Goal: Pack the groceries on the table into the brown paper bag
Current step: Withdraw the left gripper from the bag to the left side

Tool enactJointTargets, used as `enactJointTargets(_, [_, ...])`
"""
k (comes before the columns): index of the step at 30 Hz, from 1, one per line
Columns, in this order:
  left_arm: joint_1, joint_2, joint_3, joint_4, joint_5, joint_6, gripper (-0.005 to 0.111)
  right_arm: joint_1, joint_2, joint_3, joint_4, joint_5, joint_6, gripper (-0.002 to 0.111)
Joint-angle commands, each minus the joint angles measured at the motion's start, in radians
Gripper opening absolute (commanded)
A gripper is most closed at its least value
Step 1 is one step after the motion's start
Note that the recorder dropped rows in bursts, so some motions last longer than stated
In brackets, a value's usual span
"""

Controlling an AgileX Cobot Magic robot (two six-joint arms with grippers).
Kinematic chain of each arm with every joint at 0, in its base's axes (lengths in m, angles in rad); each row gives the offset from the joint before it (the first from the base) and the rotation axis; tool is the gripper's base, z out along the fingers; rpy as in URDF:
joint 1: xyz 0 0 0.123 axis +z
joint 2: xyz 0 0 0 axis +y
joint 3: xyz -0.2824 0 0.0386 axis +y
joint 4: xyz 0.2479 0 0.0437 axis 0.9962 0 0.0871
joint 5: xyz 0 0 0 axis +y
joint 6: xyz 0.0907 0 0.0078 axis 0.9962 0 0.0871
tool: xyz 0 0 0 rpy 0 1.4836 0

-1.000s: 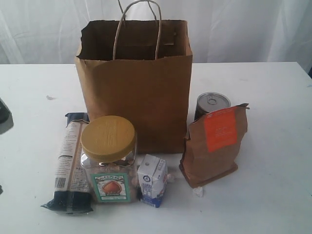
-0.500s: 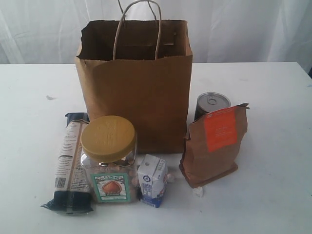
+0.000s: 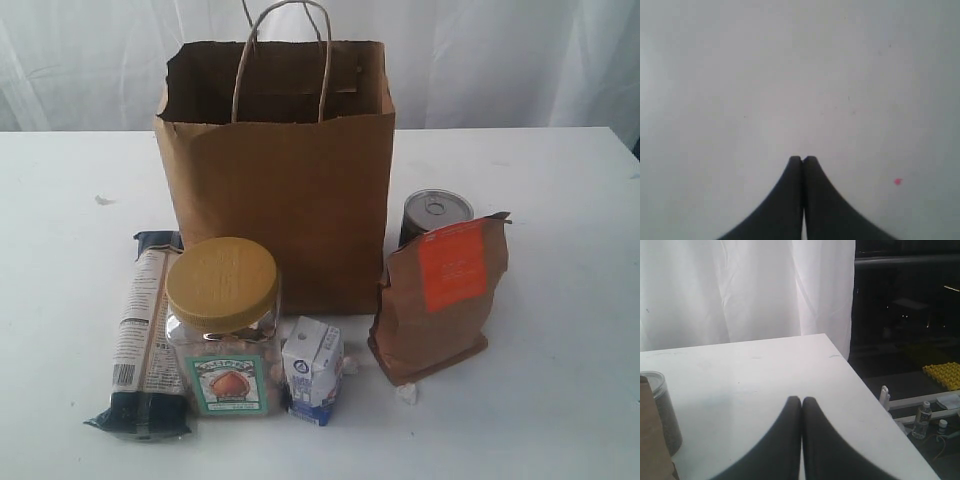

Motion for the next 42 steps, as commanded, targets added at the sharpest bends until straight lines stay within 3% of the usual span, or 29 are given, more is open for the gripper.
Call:
enactJointTargets(1, [0.003,-0.258,0.026,-0.017,-0.026,-0.034,0.000,0.001,0.004,0.001,-0.006,0.005,0.004,0.000])
enactJointTargets(7, [0.003,-0.470,0.026,-0.106,0.000,0.127,0.000,0.001,0.004,0.001,-0.006,0.005,0.004,0.000])
enactJointTargets(13, [0.003,-0.506,0.012,-0.118,0.059,0.161,0.000,0.001,0.004,0.001,-0.006,0.005,0.004,0.000])
enactJointTargets(18, [0.003,-0.506,0.050,-0.207,-0.099,0.158,0.000,0.001,0.004,0.001,-0.006,0.005,0.004,0.000])
enactJointTargets(22, [0.003,-0.506,0.168,-0.362,-0.358,0.167,0.000,0.001,0.004,0.001,-0.006,0.005,0.004,0.000])
enactJointTargets(25, [0.003,-0.506,0.273,-0.343,-0.491,0.198,0.000,0.001,0.004,0.001,-0.006,0.005,0.004,0.000])
enactJointTargets(29, [0.003,-0.506,0.370,-0.228,-0.523,0.248,0.000,0.001,0.004,0.001,-0.006,0.005,0.004,0.000])
enactJointTargets(35, [0.003,-0.506,0.446,-0.230,-0.650,0.192,0.000,0.001,0.004,0.001,-0.006,0.005,0.004,0.000])
enactJointTargets(42, [0.003,-0.506,0.446,-0.180,-0.522,0.232,0.000,0.001,0.004,0.001,-0.006,0.005,0.004,0.000])
